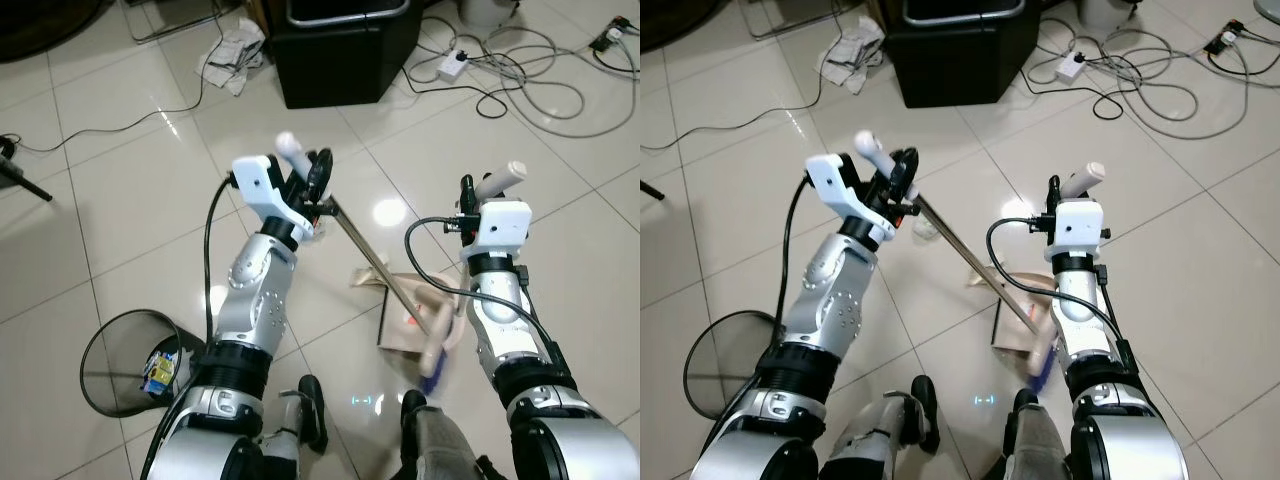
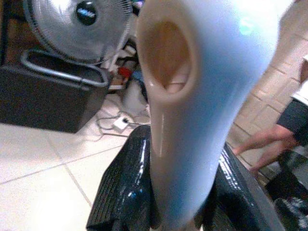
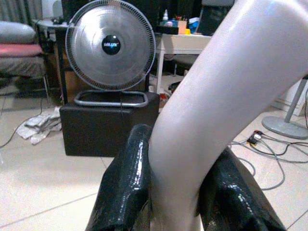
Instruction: Sweep floor
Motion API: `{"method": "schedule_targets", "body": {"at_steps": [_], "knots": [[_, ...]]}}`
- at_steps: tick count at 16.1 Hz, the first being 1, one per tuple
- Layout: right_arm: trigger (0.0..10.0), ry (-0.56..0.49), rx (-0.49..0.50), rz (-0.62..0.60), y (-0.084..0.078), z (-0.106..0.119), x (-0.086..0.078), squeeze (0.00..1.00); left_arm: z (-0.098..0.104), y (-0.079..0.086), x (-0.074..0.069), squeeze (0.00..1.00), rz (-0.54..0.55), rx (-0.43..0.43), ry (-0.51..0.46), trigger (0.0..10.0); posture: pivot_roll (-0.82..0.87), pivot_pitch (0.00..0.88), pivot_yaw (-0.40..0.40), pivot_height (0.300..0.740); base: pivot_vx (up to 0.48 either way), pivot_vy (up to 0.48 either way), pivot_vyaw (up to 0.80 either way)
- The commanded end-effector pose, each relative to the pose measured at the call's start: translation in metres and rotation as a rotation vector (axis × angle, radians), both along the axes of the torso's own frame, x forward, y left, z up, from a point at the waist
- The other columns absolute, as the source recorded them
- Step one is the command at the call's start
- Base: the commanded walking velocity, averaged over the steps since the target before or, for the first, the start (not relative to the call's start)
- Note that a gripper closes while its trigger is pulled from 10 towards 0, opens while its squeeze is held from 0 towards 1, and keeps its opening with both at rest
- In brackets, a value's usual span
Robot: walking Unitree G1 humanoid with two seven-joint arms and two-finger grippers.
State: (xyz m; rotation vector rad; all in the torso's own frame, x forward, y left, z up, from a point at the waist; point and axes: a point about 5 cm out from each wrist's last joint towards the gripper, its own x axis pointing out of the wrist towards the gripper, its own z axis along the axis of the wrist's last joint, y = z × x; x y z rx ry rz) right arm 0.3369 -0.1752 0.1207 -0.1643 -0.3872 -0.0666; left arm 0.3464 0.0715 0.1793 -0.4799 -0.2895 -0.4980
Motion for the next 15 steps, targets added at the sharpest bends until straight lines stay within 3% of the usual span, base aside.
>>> {"method": "schedule_targets", "body": {"at_steps": [1,3,8,11,14,15], "knots": [[10.0,0.137,0.065,0.047,0.018,-0.035,-0.014,0.00,-0.002,-0.007,-0.006,0.00,-0.070,-0.015,-0.005,10.0,0.19,0.327,0.161,0.740,0.000,0.000,0.00],[10.0,0.109,0.073,0.068,0.019,-0.036,-0.019,0.00,-0.005,-0.006,-0.008,0.00,-0.106,0.053,-0.016,10.0,0.19,0.320,0.153,0.740,0.000,0.000,0.00],[10.0,0.061,0.103,0.037,0.006,-0.040,-0.035,0.00,0.007,0.017,-0.011,0.00,-0.222,0.160,-0.082,10.0,0.17,0.288,0.151,0.740,0.000,0.000,0.00],[10.0,0.054,0.113,0.034,0.004,-0.042,-0.040,0.00,0.025,0.039,-0.011,0.00,-0.293,0.193,-0.120,10.0,0.17,0.278,0.149,0.740,0.000,0.000,0.00],[10.0,0.046,0.131,0.035,0.002,-0.042,-0.044,0.00,0.060,0.069,-0.016,0.00,-0.403,0.156,-0.142,10.0,0.18,0.272,0.144,0.740,0.000,0.000,0.00],[10.0,0.046,0.135,0.034,0.001,-0.042,-0.044,0.00,0.071,0.079,-0.022,0.00,-0.479,0.179,-0.149,10.0,0.18,0.263,0.139,0.740,0.000,0.000,0.00]]}}
